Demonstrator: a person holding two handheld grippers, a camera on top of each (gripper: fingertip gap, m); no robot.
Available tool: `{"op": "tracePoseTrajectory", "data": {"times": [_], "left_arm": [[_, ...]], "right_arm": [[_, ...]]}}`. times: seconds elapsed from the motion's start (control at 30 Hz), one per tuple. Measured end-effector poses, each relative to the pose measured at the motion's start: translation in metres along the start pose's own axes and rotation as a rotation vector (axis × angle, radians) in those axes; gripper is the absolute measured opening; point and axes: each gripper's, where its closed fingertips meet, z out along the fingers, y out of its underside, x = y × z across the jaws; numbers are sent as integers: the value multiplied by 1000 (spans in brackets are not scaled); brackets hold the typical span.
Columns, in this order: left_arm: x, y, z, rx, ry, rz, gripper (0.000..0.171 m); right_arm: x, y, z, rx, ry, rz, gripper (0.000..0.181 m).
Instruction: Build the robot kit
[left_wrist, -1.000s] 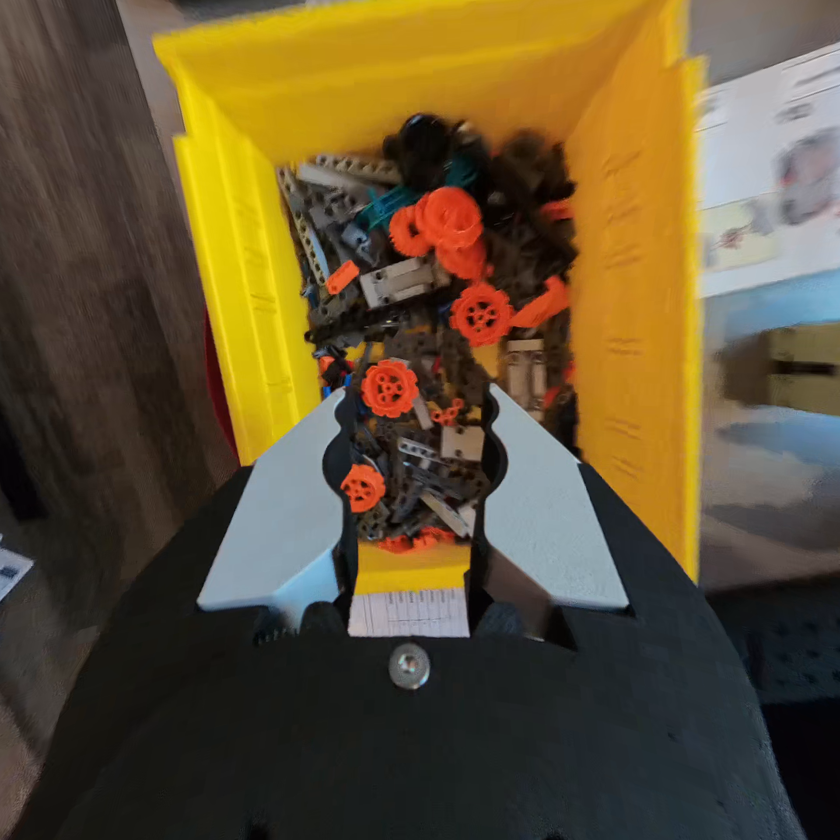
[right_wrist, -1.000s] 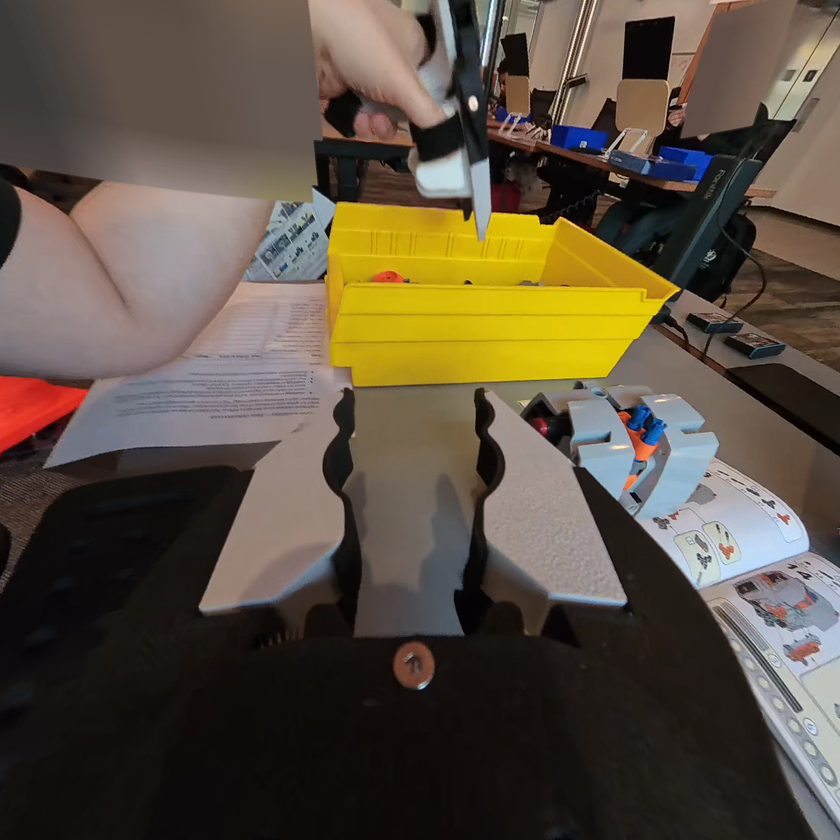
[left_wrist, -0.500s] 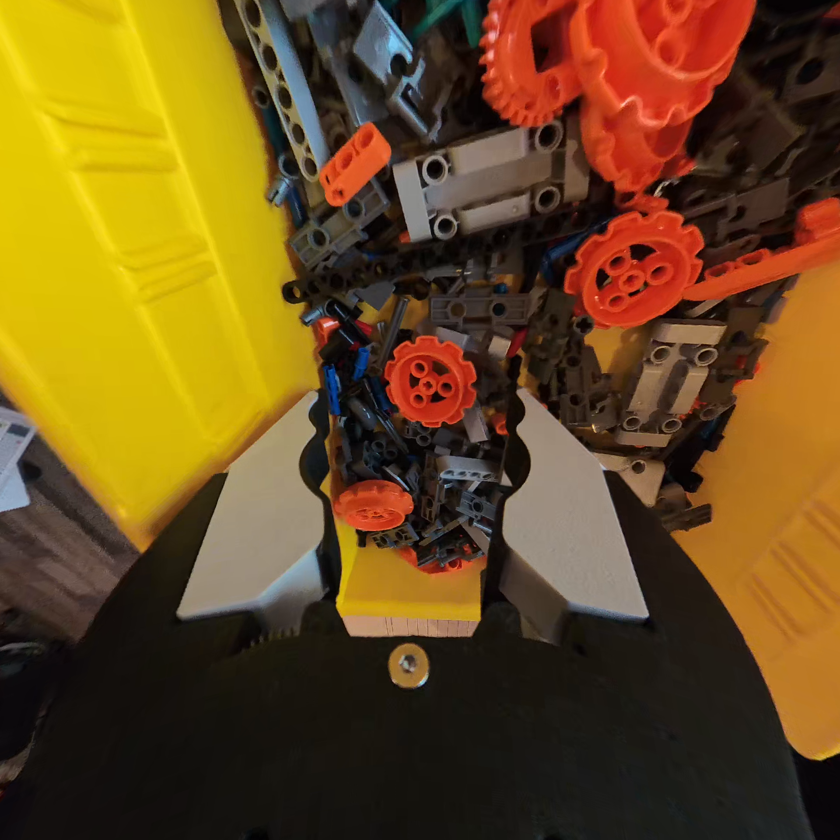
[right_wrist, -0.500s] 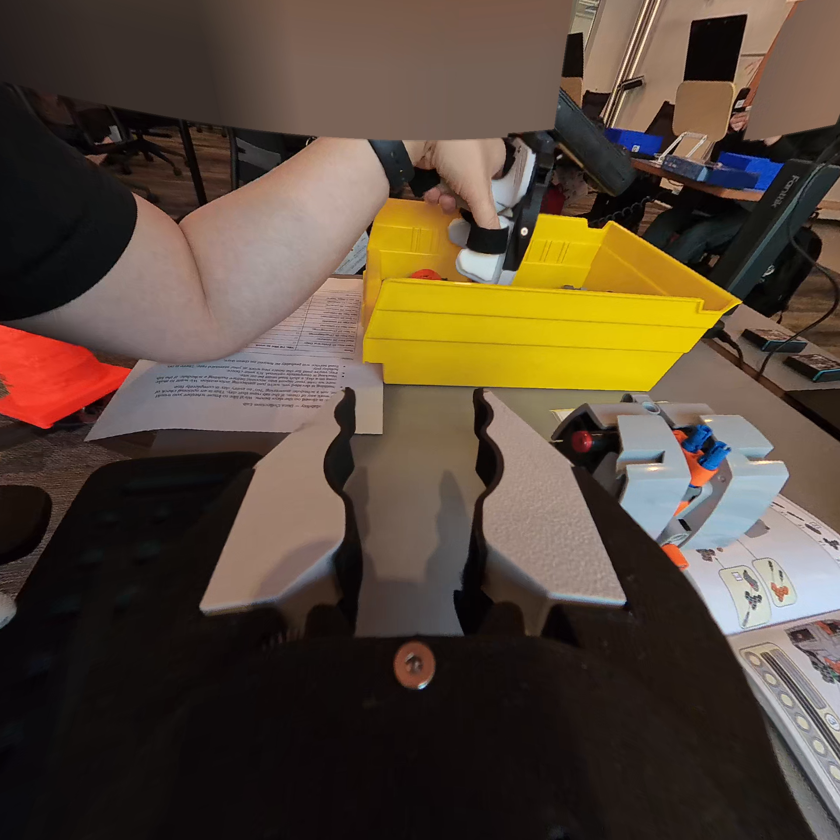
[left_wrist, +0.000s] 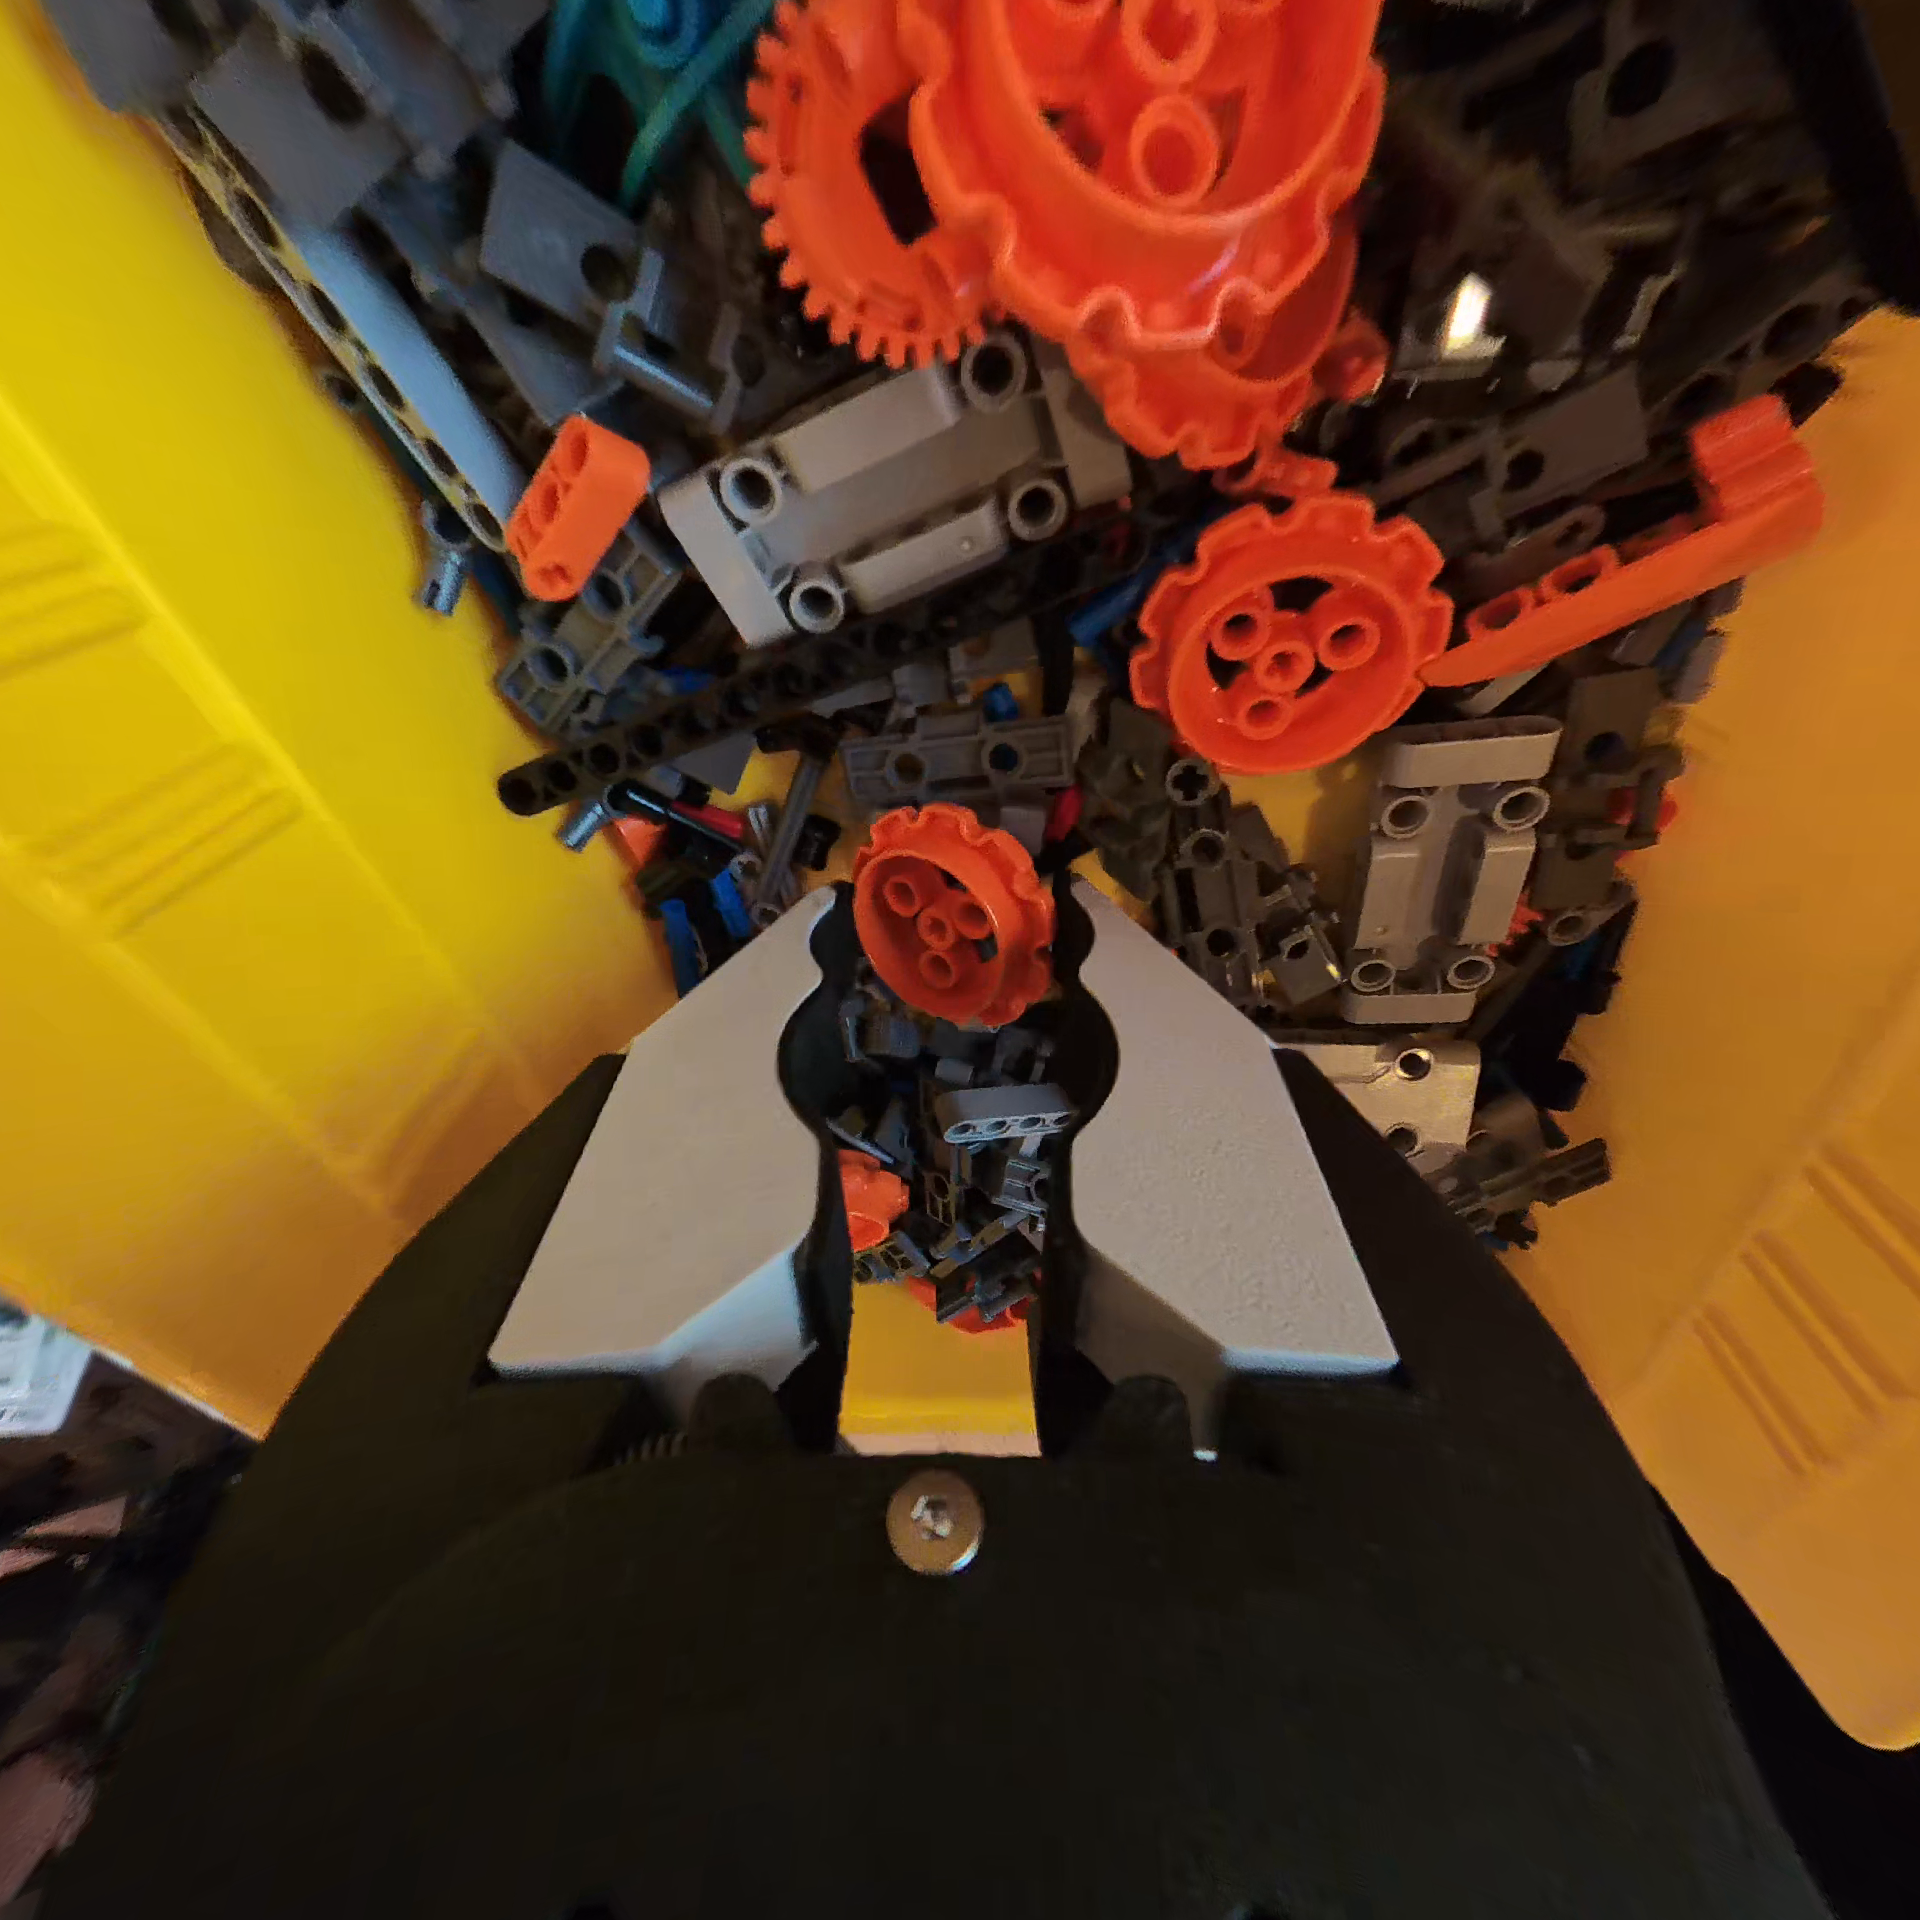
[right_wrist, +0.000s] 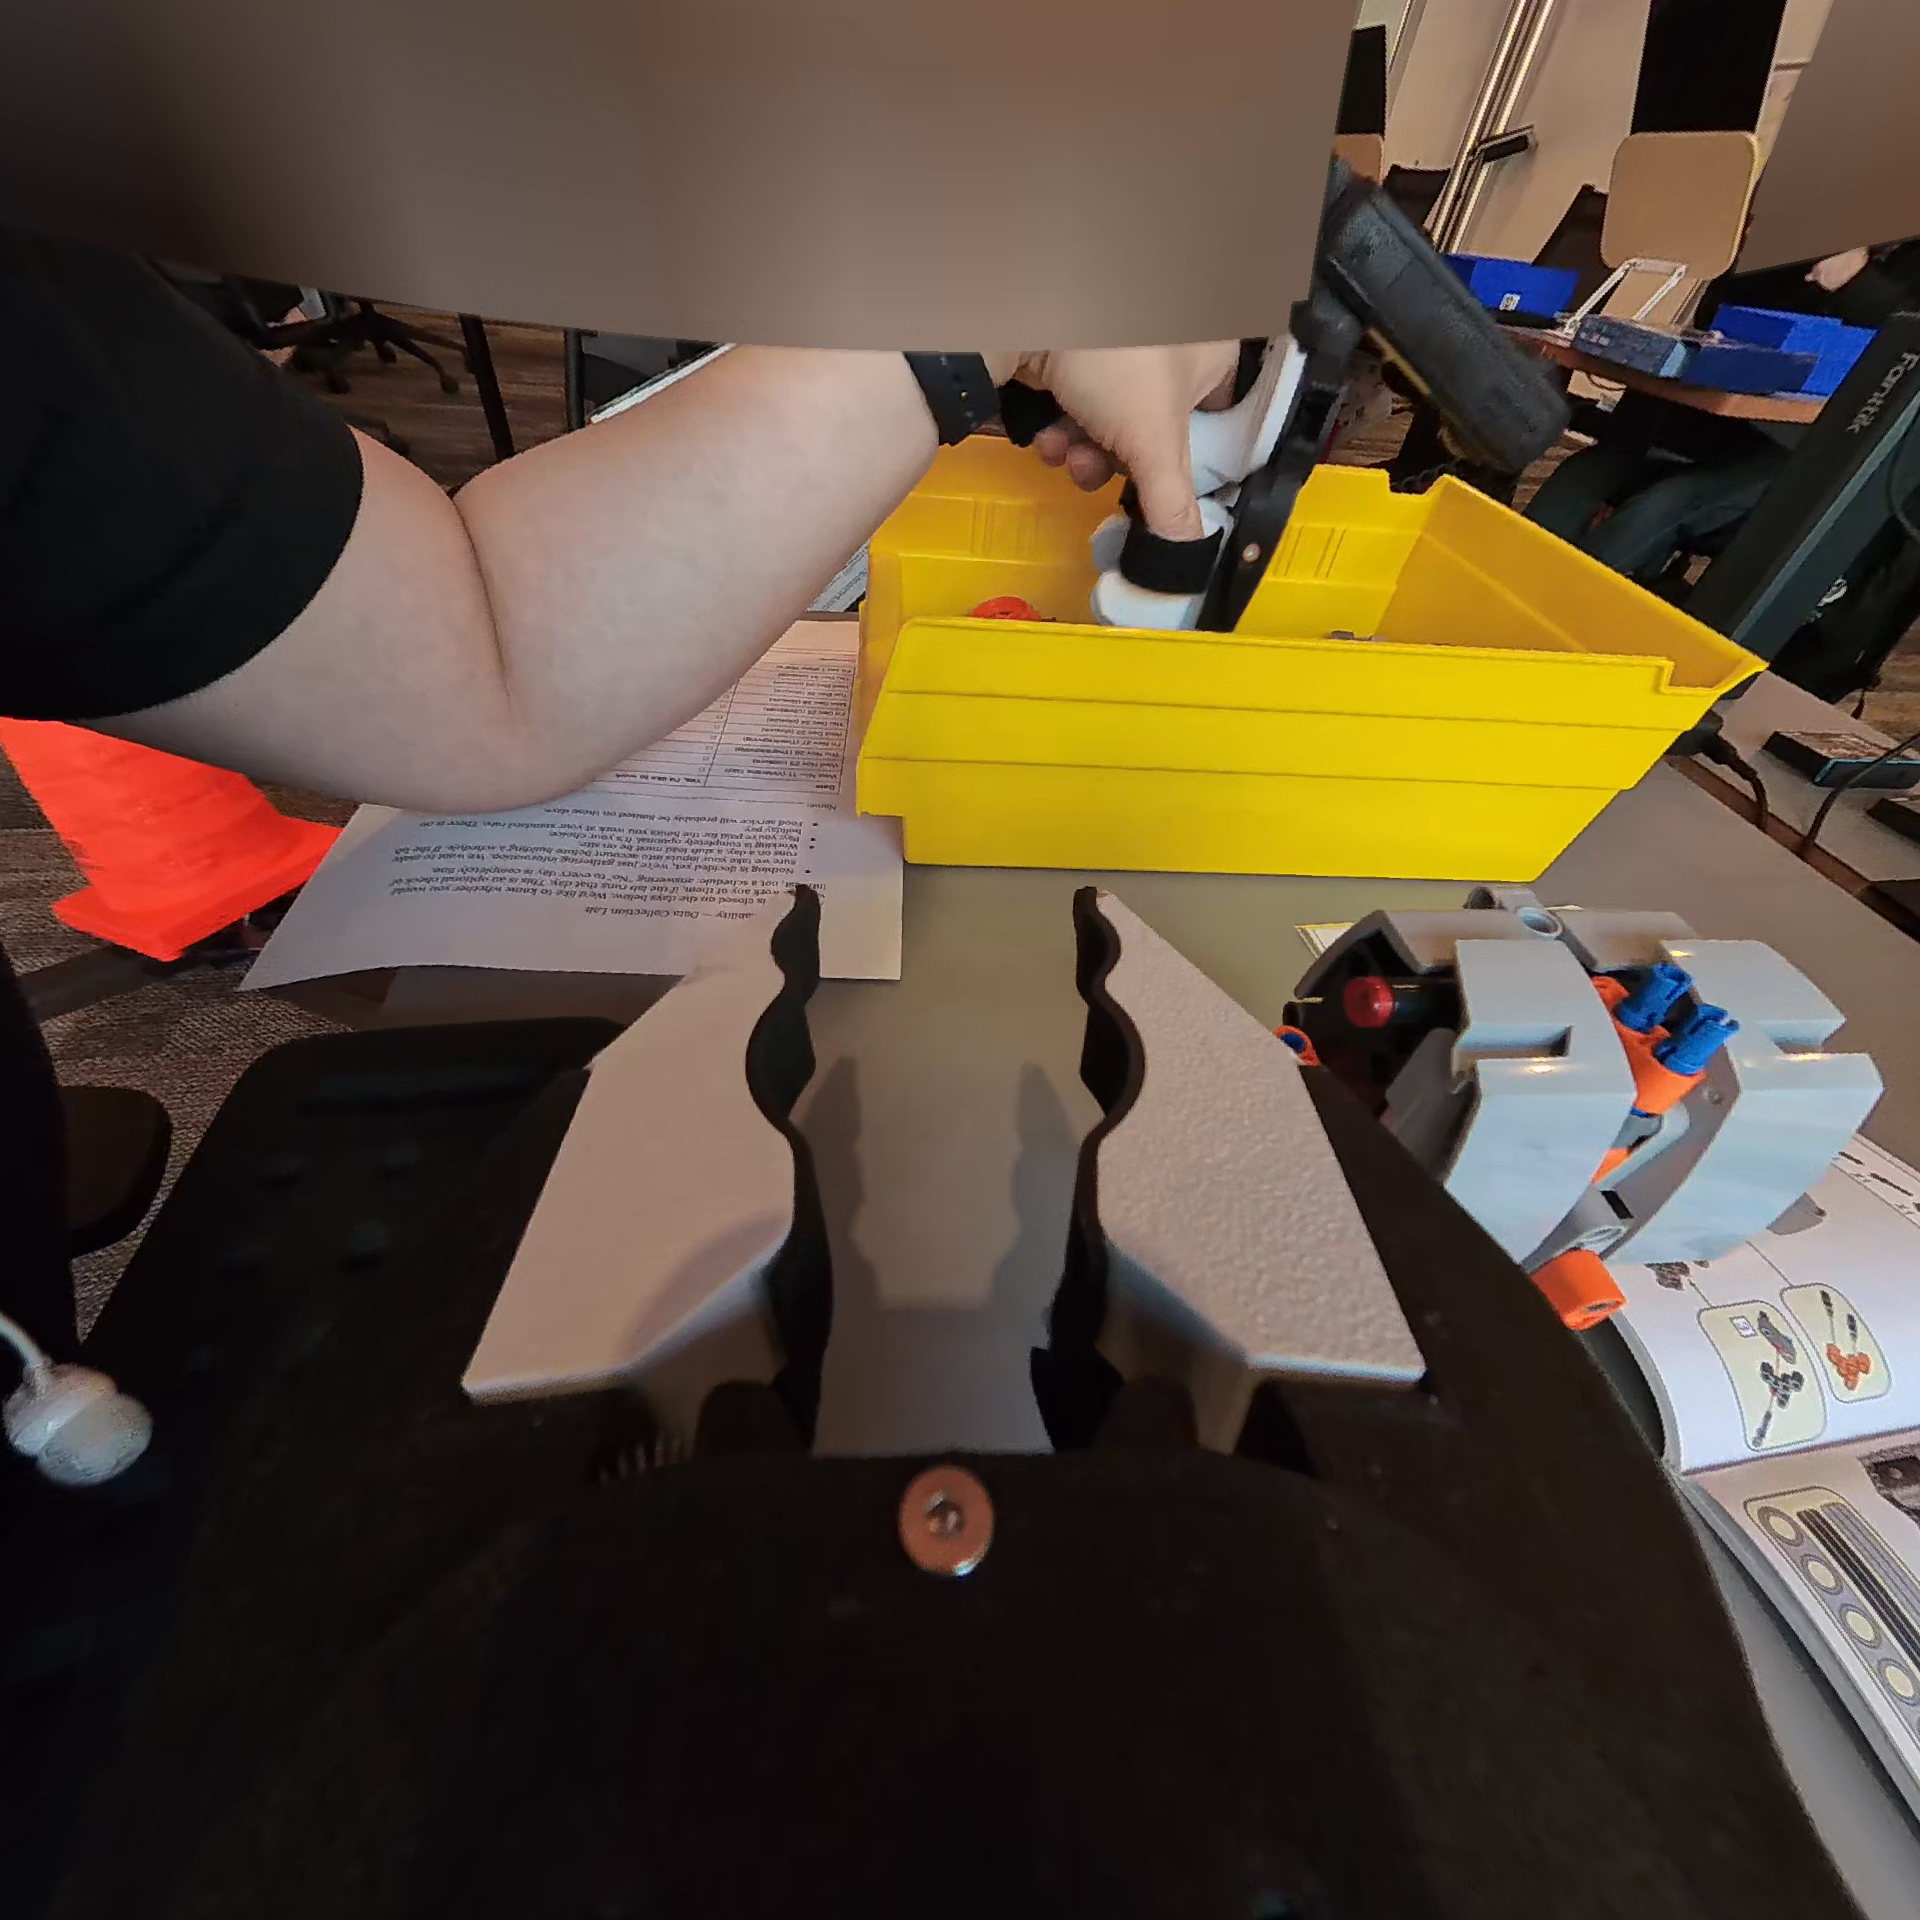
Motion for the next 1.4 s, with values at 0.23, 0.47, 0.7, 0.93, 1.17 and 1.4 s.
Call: {"op": "tracePoseTrajectory", "data": {"times": [0.23,0.47,0.7,0.93,1.17,1.4], "left_arm": [[-15,-61,-62,492,83,-110,35],[1,-68,-57,512,284,-125,56],[-18,-7,-26,192,126,-185,64],[-19,14,-3,23,96,-201,79],[-14,27,12,-99,109,-193,64],[-16,18,5,-39,121,-157,46]], "right_arm": [[1,6,2,-21,-11,24,48],[3,10,3,-36,-15,45,48],[1,9,2,-28,-32,62,48],[0,11,3,-39,-41,64,48],[-2,14,4,-63,-49,55,48],[-3,16,6,-70,-53,56,48]]}}
